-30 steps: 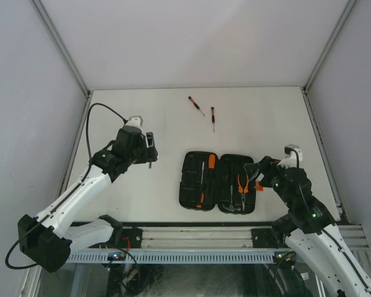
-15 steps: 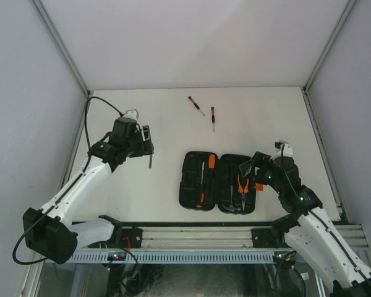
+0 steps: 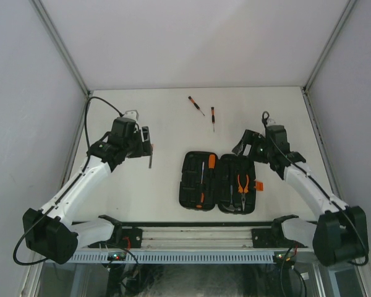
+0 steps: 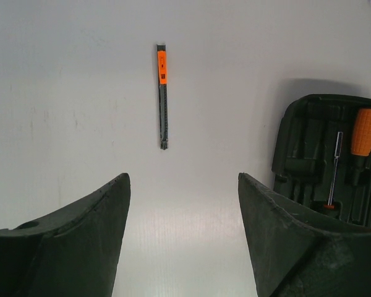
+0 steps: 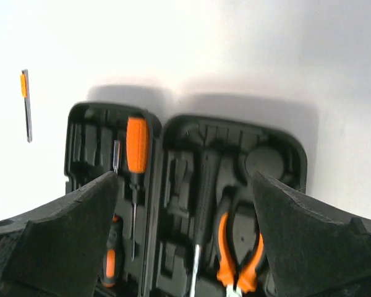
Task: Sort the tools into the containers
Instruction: Pick up the screwdriver from the center of the board.
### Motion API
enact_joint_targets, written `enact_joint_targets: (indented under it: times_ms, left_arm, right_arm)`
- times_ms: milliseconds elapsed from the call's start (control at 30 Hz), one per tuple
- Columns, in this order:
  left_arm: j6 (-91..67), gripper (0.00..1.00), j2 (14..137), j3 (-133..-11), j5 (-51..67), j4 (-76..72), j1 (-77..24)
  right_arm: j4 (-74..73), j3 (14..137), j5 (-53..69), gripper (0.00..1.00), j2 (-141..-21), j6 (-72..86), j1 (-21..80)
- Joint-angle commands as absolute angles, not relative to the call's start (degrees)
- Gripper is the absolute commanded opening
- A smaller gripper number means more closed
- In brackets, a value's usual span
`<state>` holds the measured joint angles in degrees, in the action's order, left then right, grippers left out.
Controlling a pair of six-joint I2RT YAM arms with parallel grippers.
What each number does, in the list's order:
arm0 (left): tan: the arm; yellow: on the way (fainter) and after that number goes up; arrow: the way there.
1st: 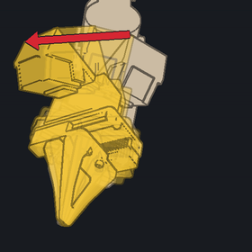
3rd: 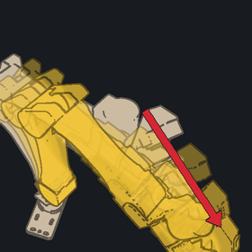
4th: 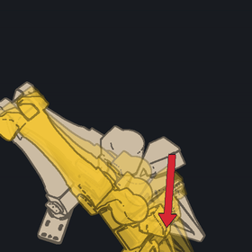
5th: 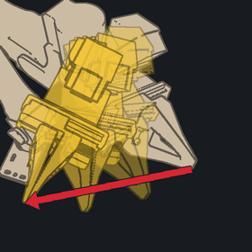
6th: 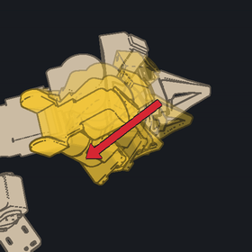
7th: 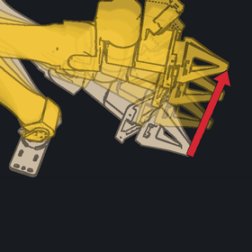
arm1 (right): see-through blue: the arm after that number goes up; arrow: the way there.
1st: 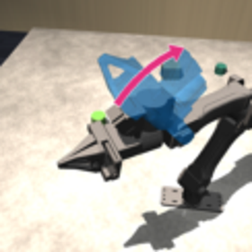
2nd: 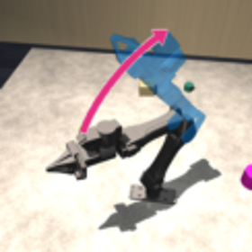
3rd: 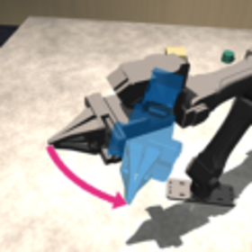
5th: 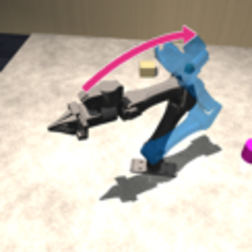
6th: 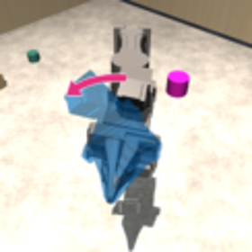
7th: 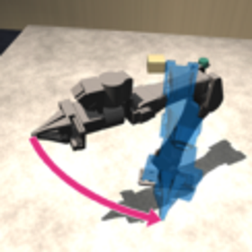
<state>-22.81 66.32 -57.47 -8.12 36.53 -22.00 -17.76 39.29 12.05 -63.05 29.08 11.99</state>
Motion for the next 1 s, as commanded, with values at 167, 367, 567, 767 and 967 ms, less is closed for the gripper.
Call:
enact_joint_targets:
  times_ms: [167, 367, 567, 767, 967]
  left_arm:
    - [-21.4, 0.74, 63.8, -59.2, -8.2, 36.7, -21.6]
    - [-21.4, 0.74, 62.5, -58.5, -10.5, 37.2, -21.6]
    - [-21.5, 0.74, 61.7, -57.8, -10.0, 37.1, -21.6]
    - [-21.6, 0.73, 62.1, -57.6, -10.0, 37.1, -21.6]
    - [-21.5, 0.73, 62.1, -57.5, -10.5, 37.3, -21.6]
  right_arm:
    - [-13.3, 58.1, 11.0, 0.88, -83.9, 24.1, 13.5]
    - [-15.2, 71.1, 8.4, 0.87, -96.9, 24.5, 14.7]
    - [-22.0, 89.0, 4.2, 0.82, -111.3, 23.0, 16.6]
    - [-29.7, 105.7, 0.6, 0.74, -123.9, 21.2, 18.2]
    - [-36.1, 119.3, 1.0, 0.63, -133.7, 19.6, 19.2]
